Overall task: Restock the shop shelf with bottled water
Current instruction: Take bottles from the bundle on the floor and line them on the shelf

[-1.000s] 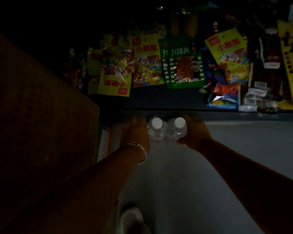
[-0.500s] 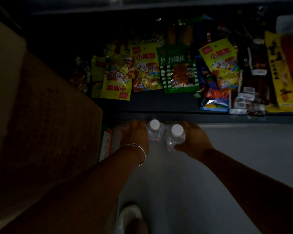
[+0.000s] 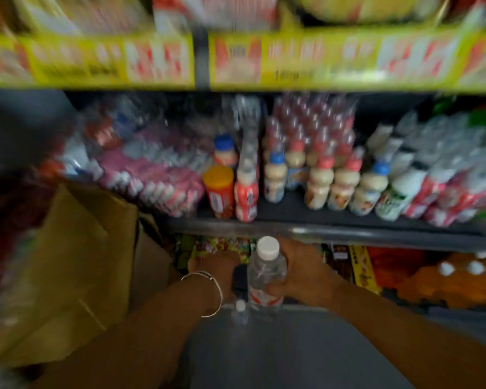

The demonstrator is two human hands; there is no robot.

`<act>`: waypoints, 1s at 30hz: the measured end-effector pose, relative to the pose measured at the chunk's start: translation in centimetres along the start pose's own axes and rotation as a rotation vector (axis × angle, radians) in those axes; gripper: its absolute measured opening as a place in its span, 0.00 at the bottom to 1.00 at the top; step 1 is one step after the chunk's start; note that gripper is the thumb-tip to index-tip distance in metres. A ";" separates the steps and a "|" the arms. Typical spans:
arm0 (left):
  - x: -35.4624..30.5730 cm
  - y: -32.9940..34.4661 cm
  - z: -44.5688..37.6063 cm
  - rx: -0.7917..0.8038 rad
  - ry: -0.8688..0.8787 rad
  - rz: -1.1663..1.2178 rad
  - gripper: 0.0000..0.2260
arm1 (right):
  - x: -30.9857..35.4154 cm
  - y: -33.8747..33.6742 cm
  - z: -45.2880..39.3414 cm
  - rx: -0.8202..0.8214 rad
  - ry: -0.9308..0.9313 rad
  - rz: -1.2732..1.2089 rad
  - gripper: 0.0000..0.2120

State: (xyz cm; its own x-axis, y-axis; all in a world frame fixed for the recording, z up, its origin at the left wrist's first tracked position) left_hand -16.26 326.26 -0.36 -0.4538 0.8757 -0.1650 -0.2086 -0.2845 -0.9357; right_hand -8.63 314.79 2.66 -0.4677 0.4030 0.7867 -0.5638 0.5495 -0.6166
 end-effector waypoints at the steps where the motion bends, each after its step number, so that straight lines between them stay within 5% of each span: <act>1: -0.7 -3.1 0.9 0.001 0.037 0.030 0.27 | 2.8 -2.0 -0.2 -0.002 -0.031 -0.023 0.26; 8: -2.9 -24.9 8.4 -0.071 0.074 0.018 0.24 | 22.6 -15.5 -1.5 -0.058 -0.237 0.011 0.24; 15: -2.2 -42.0 14.8 -0.131 0.142 0.020 0.10 | 40.0 -26.0 -2.9 -0.206 -0.369 -0.017 0.16; 20: -1.7 -54.1 19.1 -0.216 0.118 0.150 0.14 | 51.6 -32.2 -4.0 -0.268 -0.459 -0.075 0.12; 23: -1.8 -61.1 21.8 -0.321 0.156 0.133 0.06 | 58.0 -35.7 -5.0 -0.339 -0.517 -0.124 0.21; 30: 1.3 -73.1 23.5 -0.667 0.217 0.312 0.07 | 69.3 -41.0 -9.1 -0.434 -0.585 -0.267 0.21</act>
State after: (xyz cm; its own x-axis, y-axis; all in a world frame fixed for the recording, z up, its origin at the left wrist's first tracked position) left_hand -21.92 338.99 75.13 -0.2115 0.8698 -0.4458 0.4997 -0.2957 -0.8141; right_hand -11.67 326.87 82.76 -0.7050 -0.1697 0.6887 -0.4473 0.8599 -0.2461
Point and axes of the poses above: each hand's wrist, its own z-axis away from the middle knuckle, its own y-axis out of the palm, x = y × z, the point moved 7 cm from there along -z, towards the middle knuckle, and after that the axes turned 11 degrees about -x, right-handed, at the moved point
